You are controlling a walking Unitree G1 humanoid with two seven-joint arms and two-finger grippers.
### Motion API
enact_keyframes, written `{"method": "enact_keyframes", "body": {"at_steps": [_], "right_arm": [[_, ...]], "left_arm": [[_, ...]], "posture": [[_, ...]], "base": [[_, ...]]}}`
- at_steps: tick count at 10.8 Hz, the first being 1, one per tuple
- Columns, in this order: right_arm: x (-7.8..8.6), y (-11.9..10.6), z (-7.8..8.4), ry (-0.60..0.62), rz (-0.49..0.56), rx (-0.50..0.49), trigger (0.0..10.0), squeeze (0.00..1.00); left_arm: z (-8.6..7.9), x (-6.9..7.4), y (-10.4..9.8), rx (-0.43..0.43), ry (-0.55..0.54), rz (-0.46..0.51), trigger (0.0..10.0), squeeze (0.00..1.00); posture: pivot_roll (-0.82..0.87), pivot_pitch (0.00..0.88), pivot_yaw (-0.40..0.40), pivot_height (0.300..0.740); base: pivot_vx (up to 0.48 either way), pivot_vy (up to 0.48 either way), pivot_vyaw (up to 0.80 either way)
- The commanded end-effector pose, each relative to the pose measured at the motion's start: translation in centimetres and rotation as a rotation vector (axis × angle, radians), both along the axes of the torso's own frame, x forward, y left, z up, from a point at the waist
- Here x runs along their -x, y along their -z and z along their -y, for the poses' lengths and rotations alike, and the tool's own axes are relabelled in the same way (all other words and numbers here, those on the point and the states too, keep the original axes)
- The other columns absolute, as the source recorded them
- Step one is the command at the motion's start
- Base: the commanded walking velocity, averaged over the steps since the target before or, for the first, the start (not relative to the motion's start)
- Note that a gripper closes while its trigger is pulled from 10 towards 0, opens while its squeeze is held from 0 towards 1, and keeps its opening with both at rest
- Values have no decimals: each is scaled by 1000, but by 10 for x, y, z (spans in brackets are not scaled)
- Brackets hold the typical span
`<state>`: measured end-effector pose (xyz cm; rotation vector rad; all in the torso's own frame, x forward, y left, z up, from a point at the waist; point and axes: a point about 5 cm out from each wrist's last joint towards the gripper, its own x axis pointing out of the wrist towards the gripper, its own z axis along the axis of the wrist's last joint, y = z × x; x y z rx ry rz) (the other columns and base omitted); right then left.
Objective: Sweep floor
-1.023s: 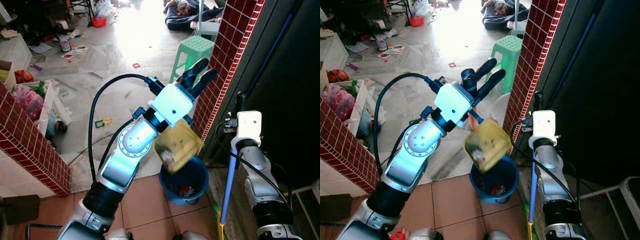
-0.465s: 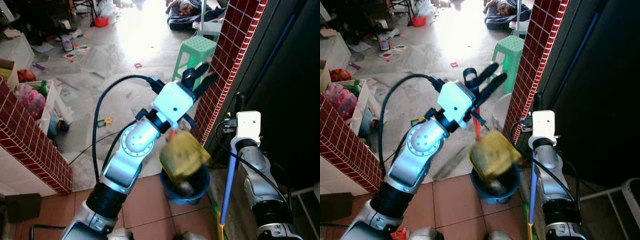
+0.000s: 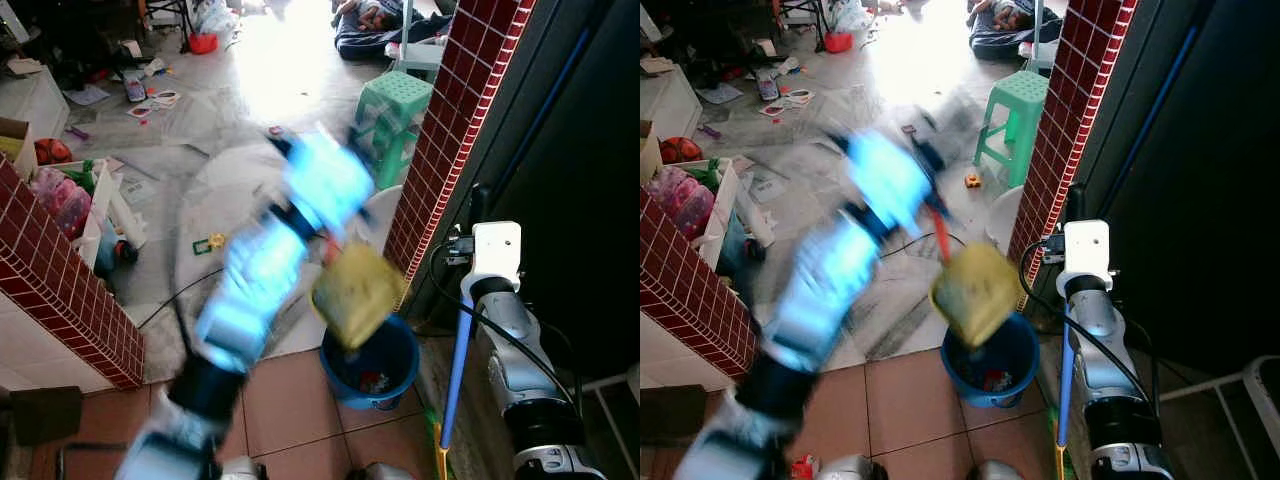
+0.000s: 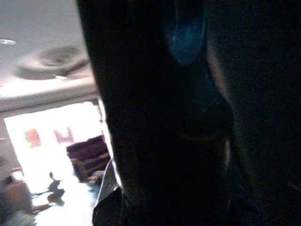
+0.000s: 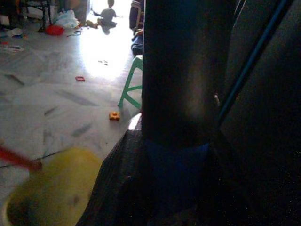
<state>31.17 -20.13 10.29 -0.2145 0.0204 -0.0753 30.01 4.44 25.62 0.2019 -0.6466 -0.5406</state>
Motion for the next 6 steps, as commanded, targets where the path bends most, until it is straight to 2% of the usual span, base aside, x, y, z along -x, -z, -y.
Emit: {"method": "enact_keyframes", "body": {"at_steps": [1,2,3,4,5,6], "right_arm": [[-6,-9,-1,-21,32,24,10000,0],[-7,-6,-3,-40,6,23,10000,0],[-6,1,-6,-70,-37,24,10000,0],[-6,4,-9,-98,-61,22,10000,0],[-7,6,-11,-130,-75,11,10000,0],[-8,9,-16,-226,-125,13,10000,0]], "left_arm": [[-10,9,-41,77,-36,174,10000,0],[-29,6,-59,118,-144,226,10000,0],[-49,2,-73,119,-254,269,10000,0],[-62,-3,-71,104,-321,259,10000,0],[-78,-12,-56,70,-419,196,10000,0],[-97,-21,-23,58,-523,48,10000,0]], "posture": [[-39,0,-17,740],[-39,0,-17,740],[-33,0,-21,740],[-27,0,-23,740],[-25,0,-23,740],[-27,0,-22,740]], "base": [[0,0,0],[0,0,0],[0,0,0],[0,0,0],[0,0,0],[0,0,0]]}}
